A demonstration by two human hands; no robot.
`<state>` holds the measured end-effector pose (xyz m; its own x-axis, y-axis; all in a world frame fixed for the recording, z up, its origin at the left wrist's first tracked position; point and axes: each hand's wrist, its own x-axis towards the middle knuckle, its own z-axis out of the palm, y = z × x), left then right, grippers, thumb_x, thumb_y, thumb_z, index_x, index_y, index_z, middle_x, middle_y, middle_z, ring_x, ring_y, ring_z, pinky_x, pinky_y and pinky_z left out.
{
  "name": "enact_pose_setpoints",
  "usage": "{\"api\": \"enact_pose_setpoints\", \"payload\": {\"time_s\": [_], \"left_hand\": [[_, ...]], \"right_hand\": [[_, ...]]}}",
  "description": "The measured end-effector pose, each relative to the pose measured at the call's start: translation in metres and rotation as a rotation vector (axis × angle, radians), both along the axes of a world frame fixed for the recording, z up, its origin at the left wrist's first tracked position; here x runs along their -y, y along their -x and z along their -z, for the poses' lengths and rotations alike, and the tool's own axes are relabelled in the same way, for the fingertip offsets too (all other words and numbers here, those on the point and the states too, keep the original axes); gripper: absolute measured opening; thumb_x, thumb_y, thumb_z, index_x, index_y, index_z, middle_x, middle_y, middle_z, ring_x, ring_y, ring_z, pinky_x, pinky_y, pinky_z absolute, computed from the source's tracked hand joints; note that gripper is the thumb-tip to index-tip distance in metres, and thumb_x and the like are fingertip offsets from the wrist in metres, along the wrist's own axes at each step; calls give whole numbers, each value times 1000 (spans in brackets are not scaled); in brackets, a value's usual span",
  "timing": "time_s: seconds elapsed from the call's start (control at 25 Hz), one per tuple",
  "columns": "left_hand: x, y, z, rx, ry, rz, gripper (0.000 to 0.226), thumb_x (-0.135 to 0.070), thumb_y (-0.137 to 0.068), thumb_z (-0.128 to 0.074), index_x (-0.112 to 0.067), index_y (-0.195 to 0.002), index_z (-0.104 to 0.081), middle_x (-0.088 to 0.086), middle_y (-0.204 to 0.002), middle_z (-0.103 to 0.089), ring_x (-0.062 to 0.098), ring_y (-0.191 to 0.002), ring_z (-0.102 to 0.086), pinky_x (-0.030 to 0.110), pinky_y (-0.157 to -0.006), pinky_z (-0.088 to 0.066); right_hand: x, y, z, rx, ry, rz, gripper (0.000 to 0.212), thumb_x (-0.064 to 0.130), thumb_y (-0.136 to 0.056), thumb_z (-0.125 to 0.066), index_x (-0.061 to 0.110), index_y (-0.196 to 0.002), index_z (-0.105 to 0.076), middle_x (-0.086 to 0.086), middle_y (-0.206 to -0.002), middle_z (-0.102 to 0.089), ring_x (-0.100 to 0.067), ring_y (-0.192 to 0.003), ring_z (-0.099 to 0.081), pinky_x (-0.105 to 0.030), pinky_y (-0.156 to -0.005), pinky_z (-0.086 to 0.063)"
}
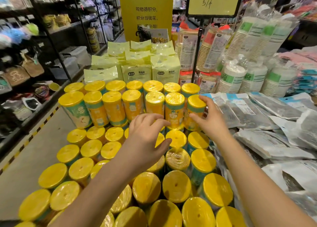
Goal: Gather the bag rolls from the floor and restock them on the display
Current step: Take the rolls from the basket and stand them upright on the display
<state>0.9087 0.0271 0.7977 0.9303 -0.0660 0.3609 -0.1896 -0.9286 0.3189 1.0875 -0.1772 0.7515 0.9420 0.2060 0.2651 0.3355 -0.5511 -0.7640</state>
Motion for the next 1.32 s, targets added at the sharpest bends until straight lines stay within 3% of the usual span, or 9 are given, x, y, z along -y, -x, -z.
{"api": "enact_pose_setpoints", "payload": {"time_s": [0.08, 0.2, 0.32, 0.48, 0.68, 0.88, 1.04, 1.2, 1.32], "left_hand": [[1, 6, -9, -58, -30, -37, 48, -49, -94, -62, -35, -138, -50, -10, -148, -40, 16, -140, -25, 43, -115, -23], [2, 20, -31, -107, -147, -80, 52, -52, -95, -57, -36, -143, -43, -10, -155, -31, 19, -145, -16, 42, -118, -17], [1, 54, -47, -149, -270, -127, 55, -53, -94, -58, -33, -143, -44, -4, -156, -31, 25, -146, -17, 44, -118, -18], [-5, 124, -55, -225, -419, -249, 58, -54, -91, -60, -28, -141, -46, 3, -152, -34, 31, -145, -21, 45, -117, -19], [-44, 236, -55, -318, -441, -491, 58, -53, -91, -61, -26, -140, -47, 4, -154, -33, 31, -143, -23, 44, -116, -18], [-109, 328, -51, -403, -397, -630, 65, -56, -90, -61, -31, -147, -40, 3, -155, -30, 29, -147, -17, 42, -118, -16], [-191, 390, -30, -447, -346, -630, 66, -53, -88, -65, -33, -146, -41, 2, -157, -28, 28, -148, -17, 42, -119, -16], [-316, 463, 13, -494, -274, -588, 66, -50, -87, -69, -34, -145, -43, -1, -155, -32, 26, -146, -20, 42, -119, -20], [-398, 510, 39, -499, -171, -513, 62, -46, -86, -71, -34, -141, -46, -3, -150, -37, 24, -142, -25, 40, -113, -26]], "right_hand": [[4, 11, -10, 1, 135, -16, 80, 39, -86, -77, 33, -153, -35, -6, -151, -42, -24, -139, -40, -37, -113, -35], [6, 54, -40, 105, 369, -10, 84, 41, -87, -75, 29, -157, -29, -11, -160, -28, -30, -148, -26, -47, -116, -31], [-4, 131, -76, 198, 508, -207, 76, 45, -87, -72, 30, -153, -36, -2, -153, -38, -25, -142, -35, -47, -112, -39], [-33, 232, -97, 277, 698, -442, 64, 47, -92, -64, 34, -149, -39, -1, -153, -38, -25, -143, -34, -41, -112, -35], [-93, 311, -100, 312, 669, -680, 63, 46, -94, -60, 34, -150, -34, 0, -152, -36, -24, -141, -34, -38, -113, -35], [-166, 377, -99, 337, 625, -810, 63, 47, -92, -62, 30, -149, -39, -3, -144, -45, -27, -133, -43, -39, -104, -43], [-247, 434, -90, 329, 635, -845, 66, 52, -89, -63, 33, -147, -40, -1, -143, -47, -25, -132, -46, -40, -102, -46], [-376, 511, -64, 323, 766, -865, 67, 53, -88, -63, 34, -147, -39, -2, -141, -50, -25, -126, -53, -41, -99, -49], [-458, 565, -47, 208, 859, -875, 64, 52, -87, -64, 33, -144, -42, -2, -136, -51, -26, -120, -56, -40, -93, -52]]}}
